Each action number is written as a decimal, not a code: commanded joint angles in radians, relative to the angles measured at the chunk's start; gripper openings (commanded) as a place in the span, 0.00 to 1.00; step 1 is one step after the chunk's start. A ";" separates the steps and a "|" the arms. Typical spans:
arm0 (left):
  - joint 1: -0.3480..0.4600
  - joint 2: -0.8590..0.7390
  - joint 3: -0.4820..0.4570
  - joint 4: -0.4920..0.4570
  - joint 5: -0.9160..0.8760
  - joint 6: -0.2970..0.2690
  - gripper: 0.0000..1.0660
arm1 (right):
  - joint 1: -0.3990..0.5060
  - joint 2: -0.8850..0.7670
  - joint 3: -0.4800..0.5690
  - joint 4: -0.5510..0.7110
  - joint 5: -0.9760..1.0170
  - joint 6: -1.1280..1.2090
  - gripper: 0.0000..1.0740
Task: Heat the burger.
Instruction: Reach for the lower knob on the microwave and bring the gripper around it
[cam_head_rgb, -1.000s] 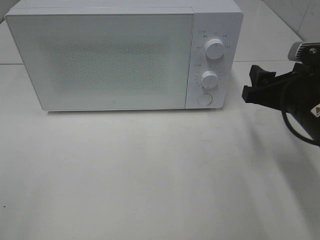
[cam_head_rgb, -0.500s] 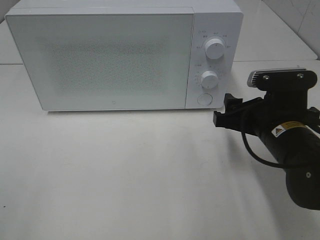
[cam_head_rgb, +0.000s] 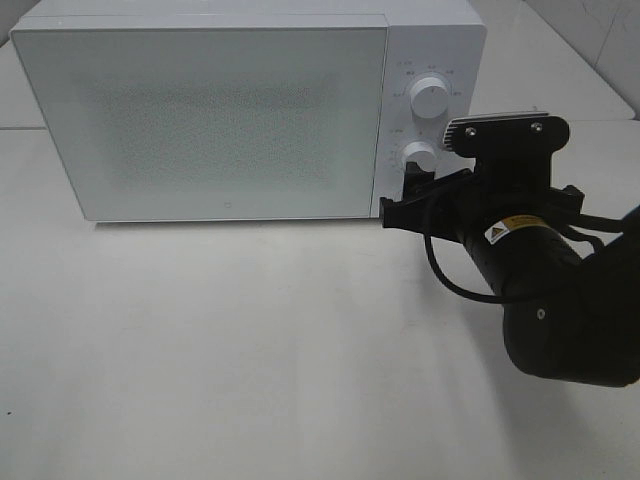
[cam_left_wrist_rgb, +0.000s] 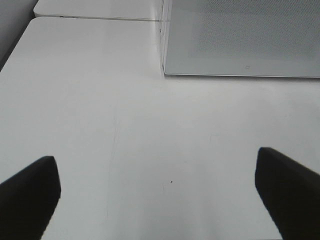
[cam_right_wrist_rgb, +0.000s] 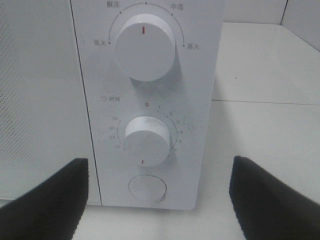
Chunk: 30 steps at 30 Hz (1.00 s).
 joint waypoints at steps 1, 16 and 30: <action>0.000 -0.026 0.003 -0.006 -0.009 -0.001 0.92 | -0.002 0.004 -0.031 0.002 -0.143 -0.002 0.71; 0.000 -0.026 0.003 -0.006 -0.009 -0.001 0.92 | -0.048 0.127 -0.168 -0.031 -0.128 0.021 0.71; 0.000 -0.026 0.003 -0.006 -0.009 -0.001 0.92 | -0.106 0.213 -0.242 -0.108 -0.059 0.077 0.71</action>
